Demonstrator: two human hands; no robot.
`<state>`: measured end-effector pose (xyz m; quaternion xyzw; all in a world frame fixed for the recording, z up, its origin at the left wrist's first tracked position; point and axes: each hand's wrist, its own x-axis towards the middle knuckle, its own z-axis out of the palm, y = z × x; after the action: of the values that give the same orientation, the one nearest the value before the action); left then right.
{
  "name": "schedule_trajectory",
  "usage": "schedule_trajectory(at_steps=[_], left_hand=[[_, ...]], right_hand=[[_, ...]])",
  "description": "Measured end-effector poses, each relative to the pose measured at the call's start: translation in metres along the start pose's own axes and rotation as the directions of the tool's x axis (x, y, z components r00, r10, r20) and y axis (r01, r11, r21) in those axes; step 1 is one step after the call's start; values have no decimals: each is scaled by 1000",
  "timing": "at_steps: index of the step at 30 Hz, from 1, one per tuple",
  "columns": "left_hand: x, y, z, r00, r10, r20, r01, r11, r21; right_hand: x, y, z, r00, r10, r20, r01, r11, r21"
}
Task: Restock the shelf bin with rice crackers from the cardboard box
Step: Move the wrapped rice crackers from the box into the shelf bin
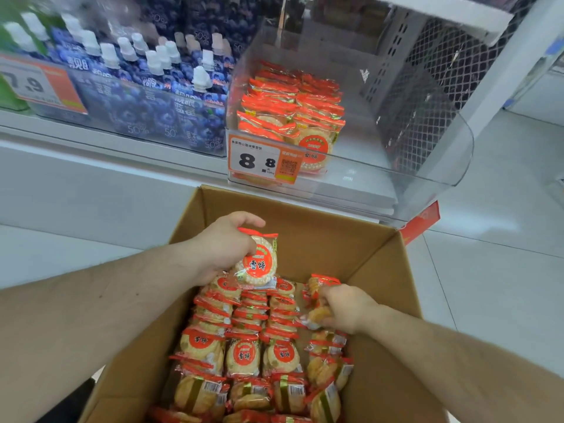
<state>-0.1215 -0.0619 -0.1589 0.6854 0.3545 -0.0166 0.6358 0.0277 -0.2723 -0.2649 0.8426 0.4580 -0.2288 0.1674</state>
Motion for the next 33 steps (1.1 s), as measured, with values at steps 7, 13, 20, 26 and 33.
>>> schedule_trajectory(at_steps=[7,13,20,26,33], left_hand=[[-16,29,-3,972,191,-138,-207,972,-112],[-36,41,0,957,268,-114,-284,944,-168],[-52,44,5,961,270,-60,-276,935,-220],[-49,52,9,985,135,110,-71,889,-452],[-47,58,-2,961,41,274,59,936,-348]], right_hand=[[-72,6,-84,213,-329,-920,279,923,-265],[-96,-12,-111,-91,-336,-938,239,907,-348],[-96,-26,-122,-84,-198,-977,249,945,-213],[-93,-33,-128,-97,-215,-972,307,922,-234],[-93,-25,-125,45,-379,-924,490,815,-311]])
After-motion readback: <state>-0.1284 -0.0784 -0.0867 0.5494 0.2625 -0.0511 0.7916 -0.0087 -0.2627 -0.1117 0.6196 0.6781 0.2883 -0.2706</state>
